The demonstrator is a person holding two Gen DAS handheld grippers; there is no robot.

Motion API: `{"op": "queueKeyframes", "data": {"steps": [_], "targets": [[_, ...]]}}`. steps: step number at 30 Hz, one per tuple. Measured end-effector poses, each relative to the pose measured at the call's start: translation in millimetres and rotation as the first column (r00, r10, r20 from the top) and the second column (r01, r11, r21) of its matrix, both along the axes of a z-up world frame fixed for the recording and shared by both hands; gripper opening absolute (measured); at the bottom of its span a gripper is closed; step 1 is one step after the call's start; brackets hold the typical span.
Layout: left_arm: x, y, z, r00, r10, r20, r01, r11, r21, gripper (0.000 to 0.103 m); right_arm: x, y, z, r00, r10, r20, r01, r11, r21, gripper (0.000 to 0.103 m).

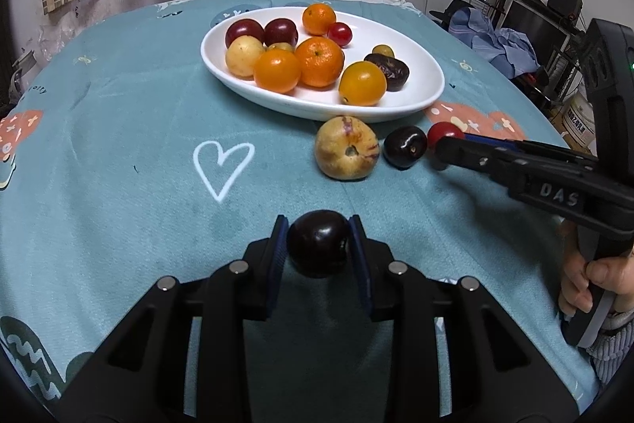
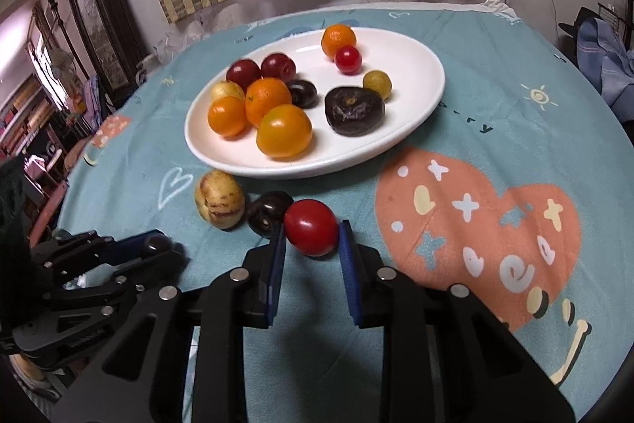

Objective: Organize fruits
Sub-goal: 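Hold the dark plum in the left tool while the right tool grasps a small red plum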

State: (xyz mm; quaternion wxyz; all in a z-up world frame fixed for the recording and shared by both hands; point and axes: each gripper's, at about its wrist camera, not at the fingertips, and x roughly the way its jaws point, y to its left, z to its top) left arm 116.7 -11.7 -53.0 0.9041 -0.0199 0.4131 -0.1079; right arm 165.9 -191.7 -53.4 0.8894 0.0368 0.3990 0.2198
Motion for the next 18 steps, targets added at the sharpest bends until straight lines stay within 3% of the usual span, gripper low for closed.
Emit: {"op": "queueKeyframes", "data": {"steps": [9,18], "targets": [[-9,6,10,0.998,0.027,0.063,-0.026,1.000,-0.012,0.030,-3,-11,16,1.000,-0.018,0.024,0.016,0.998,0.068,0.027],[-17,23,29,0.990,0.067,0.127,-0.059,0.996,-0.072,0.030,-10,-15,29,0.999,-0.025,0.047,0.019,0.993,0.112,0.027]]}}
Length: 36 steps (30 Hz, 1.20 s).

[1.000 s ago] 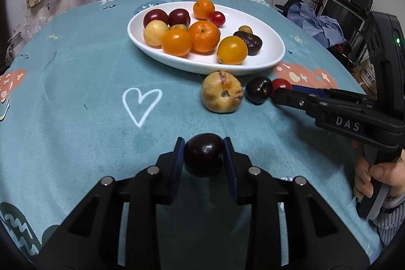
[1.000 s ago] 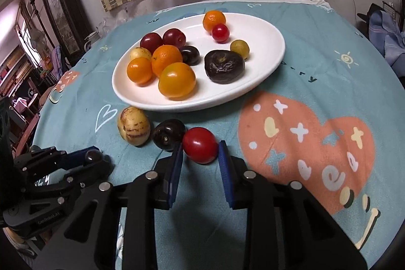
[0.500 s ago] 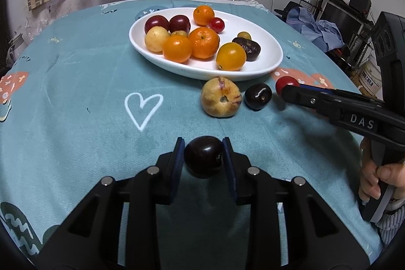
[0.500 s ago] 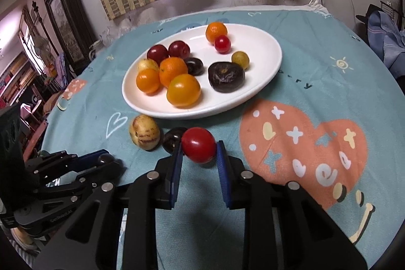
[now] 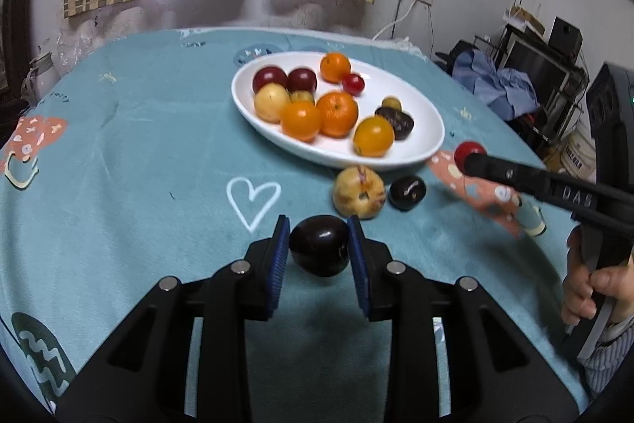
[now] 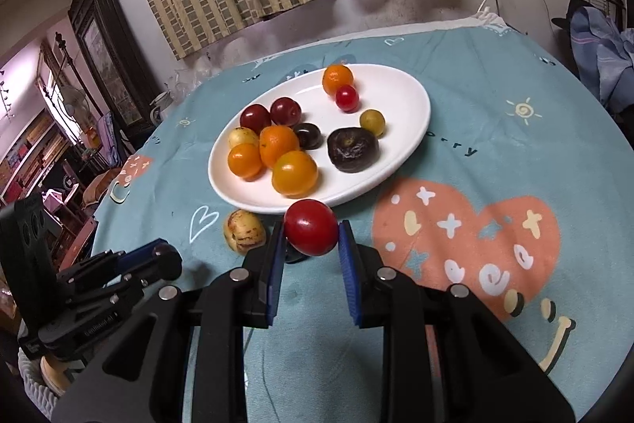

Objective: Organize fruits
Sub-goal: 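Hold the dark plum in the left tool while the right tool grasps a small red plum, then carry the dark plum and small red plum onto the plate and release both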

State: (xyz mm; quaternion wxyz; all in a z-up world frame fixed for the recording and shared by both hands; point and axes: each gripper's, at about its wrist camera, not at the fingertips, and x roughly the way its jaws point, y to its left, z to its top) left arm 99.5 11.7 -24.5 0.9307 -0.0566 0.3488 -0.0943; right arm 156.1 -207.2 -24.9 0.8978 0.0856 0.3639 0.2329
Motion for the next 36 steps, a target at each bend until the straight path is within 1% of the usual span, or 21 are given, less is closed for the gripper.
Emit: {"op": "queueKeyframes", "data": {"steps": [3,5,7,10,13,15,16,18,19,20,21,22,23,24,25,26,30,31,32,34,36], "targets": [[6,-2,15,0.999,0.007,0.033,-0.007,1.000,0.020,0.030,-5,0,11,1.000,0.003,0.028,-0.004,1.000,0.020,0.027],[19,-2,28,0.999,0.004,0.044,-0.005,0.999,0.032,0.030,1,3,23,0.999,0.013,0.040,-0.013,1.000,0.015,0.027],[41,-2,45,0.998,0.007,0.058,-0.009,0.999,0.037,0.030,12,8,34,0.999,0.013,0.052,-0.012,1.000,-0.021,0.027],[74,-8,58,0.998,0.011,0.061,-0.013,0.999,0.039,0.030,45,15,48,0.998,-0.006,0.063,0.010,0.999,-0.053,0.027],[119,-22,58,0.999,-0.013,0.033,0.011,0.999,0.035,0.030,83,16,45,0.999,-0.037,0.032,0.039,0.998,-0.041,0.027],[145,-32,51,1.000,-0.026,0.006,0.026,0.999,0.044,0.030,116,17,32,0.998,-0.055,-0.024,0.054,0.998,-0.032,0.027],[161,-40,45,0.999,-0.038,-0.012,0.038,0.998,0.051,0.030,132,16,24,0.996,-0.079,-0.042,0.077,0.996,-0.039,0.027],[182,-51,35,0.998,-0.049,-0.036,0.051,0.997,0.051,0.030,150,14,13,0.992,-0.100,-0.071,0.097,0.994,-0.041,0.027],[187,-53,31,0.998,-0.052,-0.043,0.054,0.997,0.050,0.034,158,13,8,0.991,-0.101,-0.091,0.099,0.995,-0.034,0.028],[196,-57,25,0.997,-0.054,-0.052,0.056,0.997,0.052,0.046,166,10,2,0.987,-0.109,-0.118,0.107,0.994,-0.024,0.028],[200,-57,22,0.998,-0.042,-0.050,0.045,0.997,0.057,0.049,170,8,-2,0.983,-0.123,-0.139,0.121,0.992,-0.022,0.029],[202,-56,21,0.998,-0.041,-0.049,0.043,0.998,0.051,0.057,172,5,-5,0.979,-0.127,-0.158,0.126,0.992,-0.013,0.031],[201,-52,19,0.998,-0.036,-0.051,0.038,0.999,0.036,0.059,173,2,-7,0.977,-0.124,-0.172,0.127,0.992,0.009,0.032],[199,-47,19,0.998,-0.027,-0.052,0.028,0.999,0.023,0.059,172,0,-6,0.976,-0.129,-0.174,0.135,0.991,0.019,0.040],[197,-44,20,0.998,-0.020,-0.052,0.021,1.000,0.013,0.059,167,-4,-3,0.976,-0.146,-0.161,0.152,0.988,0.029,0.055],[190,-38,23,0.999,-0.011,-0.050,0.011,1.000,0.002,0.059,161,-5,2,0.978,-0.154,-0.143,0.161,0.986,0.039,0.060],[153,-19,39,0.999,0.032,-0.034,-0.033,0.999,-0.018,0.061,127,-6,22,0.986,-0.130,-0.102,0.137,0.989,0.064,0.060],[143,-16,41,0.999,0.041,-0.030,-0.042,0.999,-0.022,0.065,116,-6,27,0.989,-0.119,-0.093,0.126,0.989,0.075,0.060],[127,-14,42,0.998,0.056,-0.024,-0.056,0.998,-0.022,0.073,100,-6,30,0.991,-0.105,-0.083,0.112,0.990,0.089,0.061],[97,-15,40,0.997,0.076,-0.009,-0.076,0.997,0.003,0.077,78,-6,32,0.993,-0.093,-0.069,0.100,0.989,0.106,0.062],[75,-22,32,0.997,0.081,-0.003,-0.081,0.996,0.047,0.077,52,-6,29,0.995,-0.078,-0.061,0.085,0.990,0.115,0.062]]}}
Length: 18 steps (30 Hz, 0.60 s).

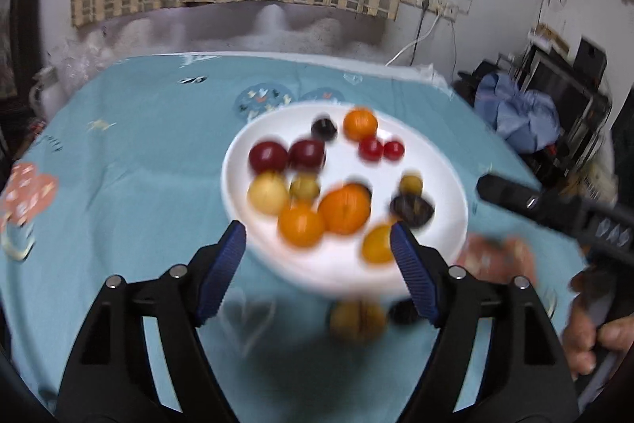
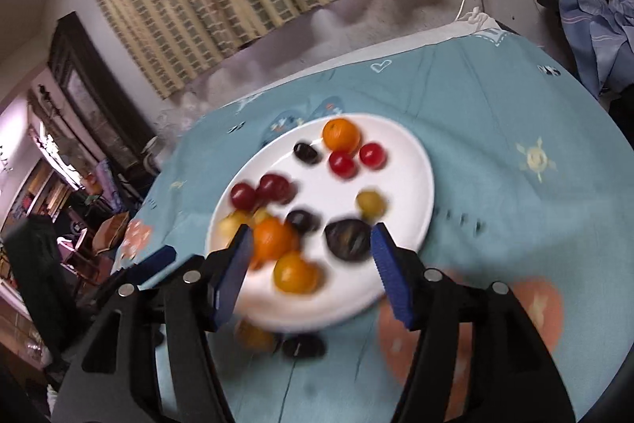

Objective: Organize fruits
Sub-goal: 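Carry the dark plum and small red plum onto the plate and release both, then grasp the speckled pear with the left tool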

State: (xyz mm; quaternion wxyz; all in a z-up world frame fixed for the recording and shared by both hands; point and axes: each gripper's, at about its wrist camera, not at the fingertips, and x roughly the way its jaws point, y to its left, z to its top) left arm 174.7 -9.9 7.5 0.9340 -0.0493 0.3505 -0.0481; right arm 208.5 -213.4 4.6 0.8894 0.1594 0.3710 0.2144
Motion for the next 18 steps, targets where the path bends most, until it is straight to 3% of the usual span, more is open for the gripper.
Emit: {"op": "queueKeyframes", "data": {"steps": [6,10,15,18], "targets": [[-30,-12,-28,0.999,0.052,0.010,-0.053,0.994,0.094,0.078,-32,2,-23,0.999,0.027,0.023,-0.026,0.999,-0.034,0.062],[-23,-8,-34,0.999,0.053,0.003,-0.053,0.996,0.066,0.078,-23,2,-24,0.999,0.034,-0.009,-0.034,0.999,-0.031,0.062],[-12,-8,-42,0.999,0.034,-0.034,-0.033,0.998,0.047,0.078,-26,5,-17,0.999,0.039,0.017,-0.038,0.998,-0.056,0.064],[-12,-15,-43,0.999,0.016,-0.030,-0.014,0.997,0.076,0.079,-29,9,-20,0.999,0.052,0.018,-0.050,0.996,-0.067,0.064]]}}
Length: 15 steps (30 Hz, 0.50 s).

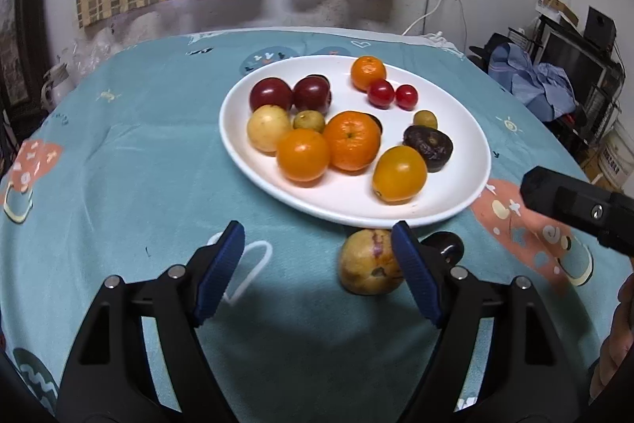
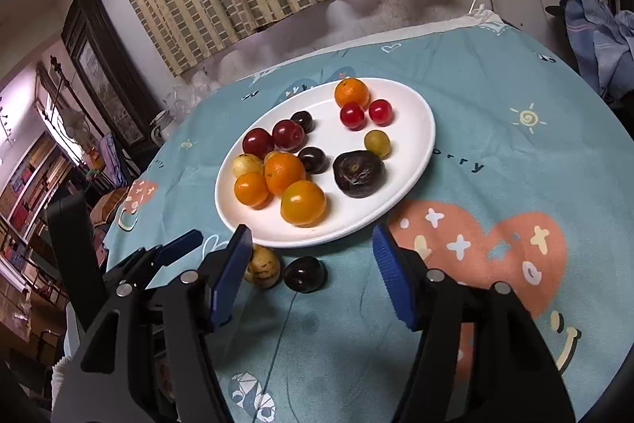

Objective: Organize fruits
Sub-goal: 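Grasp the speckled pear with the left tool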

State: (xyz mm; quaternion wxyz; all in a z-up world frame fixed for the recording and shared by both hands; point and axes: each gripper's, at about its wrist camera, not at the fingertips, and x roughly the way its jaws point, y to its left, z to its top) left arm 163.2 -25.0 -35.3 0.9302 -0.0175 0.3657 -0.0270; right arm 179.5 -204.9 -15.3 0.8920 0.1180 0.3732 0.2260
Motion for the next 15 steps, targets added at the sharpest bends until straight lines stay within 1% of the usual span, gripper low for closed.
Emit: {"op": "queueKeyframes", "data": {"steps": [2,5,11,15], "targets": [[0,-5,-1,1.000,-0.009,0.002,0.009,1.000,0.027,0.082,1,3,-2,1.000,0.007,-0.005,-0.007,1.000,-0.017,0.064],[0,-12,-2,1.000,-0.023,0.002,0.022,0.998,0.055,0.082,2,4,-6,1.000,0.005,-0.016,-0.006,0.999,-0.033,0.064],[2,-12,-4,1.000,-0.025,-0.008,0.025,0.998,0.052,0.085,1,0,-7,1.000,-0.009,-0.023,0.008,1.000,-0.023,0.064],[2,-16,-4,1.000,-0.028,-0.008,0.029,0.997,0.073,0.085,2,0,-9,0.999,-0.012,-0.030,0.011,1.000,-0.028,0.064]]}}
